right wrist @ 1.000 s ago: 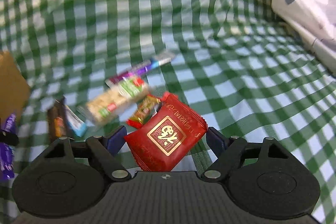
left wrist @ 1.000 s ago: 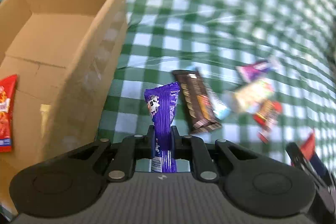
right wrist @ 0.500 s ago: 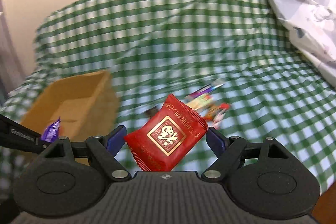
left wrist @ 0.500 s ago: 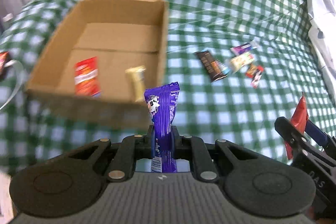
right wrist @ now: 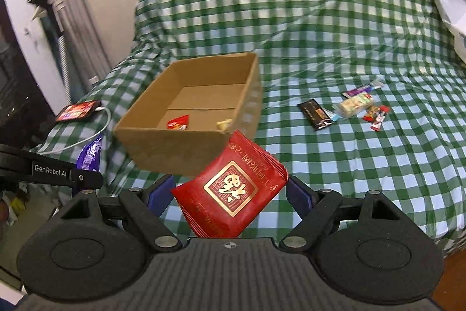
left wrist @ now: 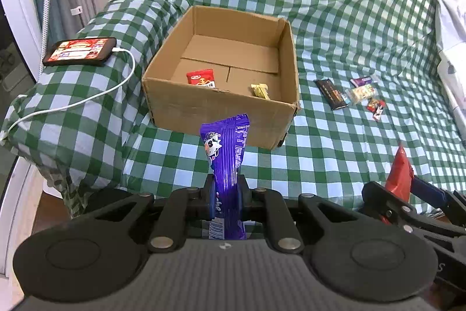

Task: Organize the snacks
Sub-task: 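Carry both snacks over the box and open both tools to drop them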

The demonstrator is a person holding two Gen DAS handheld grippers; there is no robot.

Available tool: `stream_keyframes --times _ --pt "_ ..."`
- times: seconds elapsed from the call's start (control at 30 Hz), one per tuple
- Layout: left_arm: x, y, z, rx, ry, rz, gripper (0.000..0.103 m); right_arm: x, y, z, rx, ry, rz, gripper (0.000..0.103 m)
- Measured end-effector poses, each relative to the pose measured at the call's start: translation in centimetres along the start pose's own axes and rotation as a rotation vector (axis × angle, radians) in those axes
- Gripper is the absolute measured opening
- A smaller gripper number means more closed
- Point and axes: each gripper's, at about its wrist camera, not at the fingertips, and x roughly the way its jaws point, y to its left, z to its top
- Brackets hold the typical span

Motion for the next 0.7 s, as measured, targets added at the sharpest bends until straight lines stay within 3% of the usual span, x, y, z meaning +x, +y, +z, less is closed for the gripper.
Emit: stream_keyframes --times 0.33,0.7 --pt "-1.3 1.6 -1.3 -0.022 -0.034 -0.028 0.014 -1.8 2.0 -0.1 -0.05 -0.028 -0.033 0.084" --pt "-0.2 2.5 -0.8 -0.043 -0.01 -0.036 0.014 -0.7 2.5 0.0 -0.075 0.007 -0.044 0.084"
